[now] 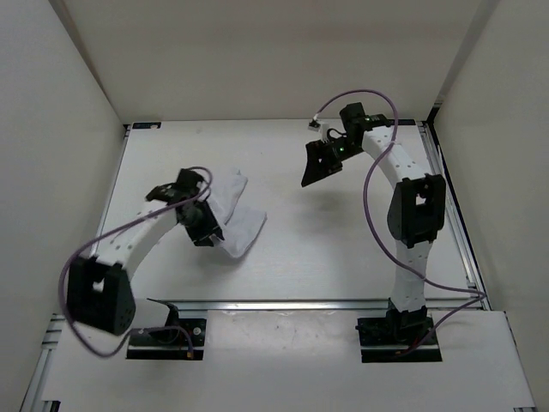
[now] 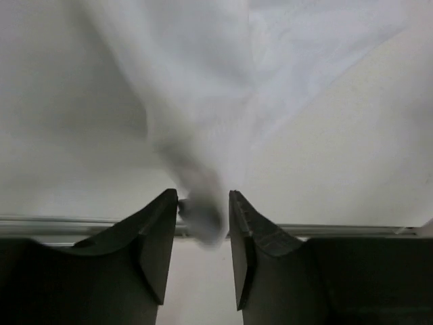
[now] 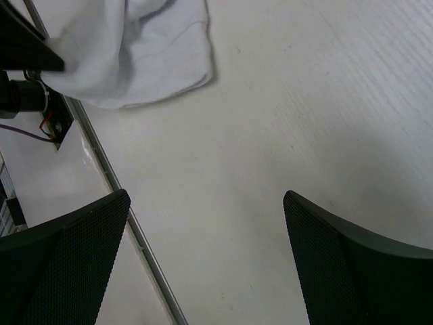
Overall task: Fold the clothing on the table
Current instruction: Move the skirt to the center of the board, then flatten the skirt out
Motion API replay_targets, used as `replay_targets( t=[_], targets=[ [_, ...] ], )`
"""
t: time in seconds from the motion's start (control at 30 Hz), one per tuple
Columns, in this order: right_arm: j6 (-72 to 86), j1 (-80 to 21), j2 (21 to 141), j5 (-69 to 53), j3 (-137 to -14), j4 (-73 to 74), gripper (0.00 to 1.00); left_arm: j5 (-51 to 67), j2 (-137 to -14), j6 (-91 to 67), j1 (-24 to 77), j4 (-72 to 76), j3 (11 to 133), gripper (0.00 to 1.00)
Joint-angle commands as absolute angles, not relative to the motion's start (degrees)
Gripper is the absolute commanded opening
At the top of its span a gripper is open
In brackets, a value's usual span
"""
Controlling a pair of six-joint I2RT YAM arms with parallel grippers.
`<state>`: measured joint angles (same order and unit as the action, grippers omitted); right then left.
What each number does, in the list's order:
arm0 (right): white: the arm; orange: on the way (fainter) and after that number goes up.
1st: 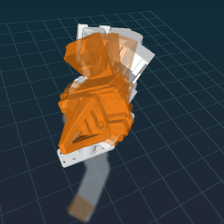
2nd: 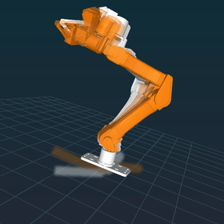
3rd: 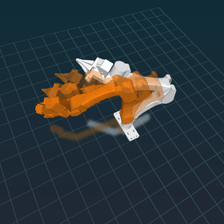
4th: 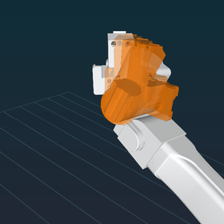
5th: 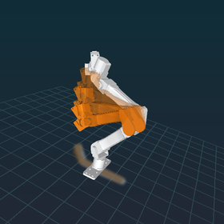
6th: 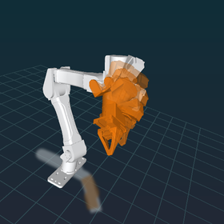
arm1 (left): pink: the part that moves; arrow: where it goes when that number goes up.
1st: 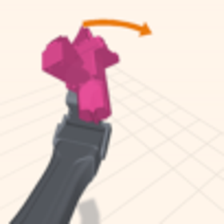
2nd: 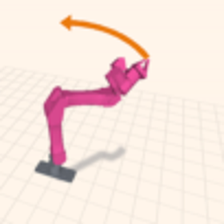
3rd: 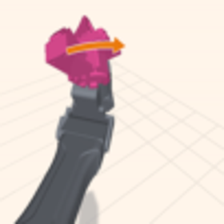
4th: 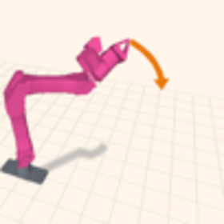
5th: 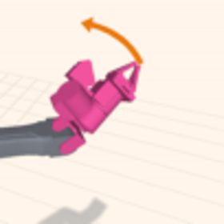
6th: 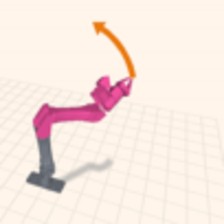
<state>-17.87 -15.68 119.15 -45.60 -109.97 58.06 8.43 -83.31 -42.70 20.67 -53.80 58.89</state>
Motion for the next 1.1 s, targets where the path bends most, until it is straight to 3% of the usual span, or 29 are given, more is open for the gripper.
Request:
replay_targets(
  t=[0.0,0.3,0.5,0.7,0.93,1.07],
  targets=[
    [-19.2,-17.4,123.1,-46.5,-111.8,58.4,0.99,9.7,-68.2,-48.2,13.0,-55.3,51.5,0.52],
    [-17.6,-24.7,133.9,-48.9,-117.7,57.1,0.99,8.3,-57.7,-54.3,13.0,-59.1,40.2,0.55],
    [-14.7,-30.0,138.2,-50.8,-120.1,54.7,0.99,8.2,-54.0,-49.3,3.3,-64.8,40.9,0.57],
    [-14.8,-32.0,147.2,-47.5,-131.6,57.0,0.99,7.1,-54.3,-51.1,5.4,-63.0,38.4,0.57],
    [-15.8,-33.7,148.6,-49.9,-129.3,58.1,0.98,13.3,-52.1,-53.5,1.6,-55.8,31.3,0.58],
    [-16.5,-34.3,148.6,-50.2,-128.3,57.8,0.92,12.5,-52.5,-55.2,4.7,-52.5,28.0,0.58]
  ],
)
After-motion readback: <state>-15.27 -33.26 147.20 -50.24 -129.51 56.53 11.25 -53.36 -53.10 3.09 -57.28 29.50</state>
